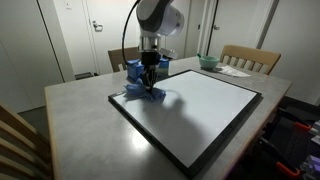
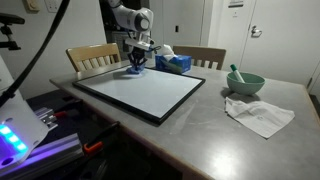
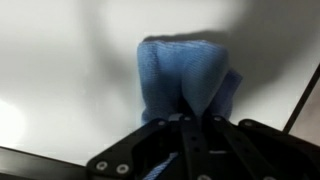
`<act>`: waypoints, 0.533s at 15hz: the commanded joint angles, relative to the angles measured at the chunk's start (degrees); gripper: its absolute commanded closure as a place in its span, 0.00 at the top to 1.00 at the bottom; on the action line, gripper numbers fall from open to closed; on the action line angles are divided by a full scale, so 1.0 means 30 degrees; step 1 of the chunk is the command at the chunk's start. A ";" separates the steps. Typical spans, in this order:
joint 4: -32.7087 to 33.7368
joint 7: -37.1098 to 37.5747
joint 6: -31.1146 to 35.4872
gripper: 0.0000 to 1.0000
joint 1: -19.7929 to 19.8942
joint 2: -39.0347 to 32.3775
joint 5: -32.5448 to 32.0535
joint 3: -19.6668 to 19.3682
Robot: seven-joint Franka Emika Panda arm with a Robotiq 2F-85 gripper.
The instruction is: Use the cloth to wipe the whiteboard on the table
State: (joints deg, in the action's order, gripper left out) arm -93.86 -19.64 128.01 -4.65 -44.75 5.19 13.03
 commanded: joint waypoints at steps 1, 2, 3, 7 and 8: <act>-0.1242 0.0920 0.0796 0.02 0.0480 0.0164 0.0582 -0.0361; -0.1531 0.1161 0.0964 0.02 0.0601 0.0314 0.0781 -0.0408; -0.1886 0.1476 0.1164 0.02 0.0699 0.0477 0.0928 -0.0520; -0.3187 0.2086 0.1844 0.02 0.1280 0.1089 0.1901 -0.0710; -0.3478 0.2030 0.1979 0.02 0.1465 0.1258 0.2158 -0.0679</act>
State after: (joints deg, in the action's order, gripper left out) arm -98.60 -13.72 130.53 -1.85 -42.31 10.21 11.85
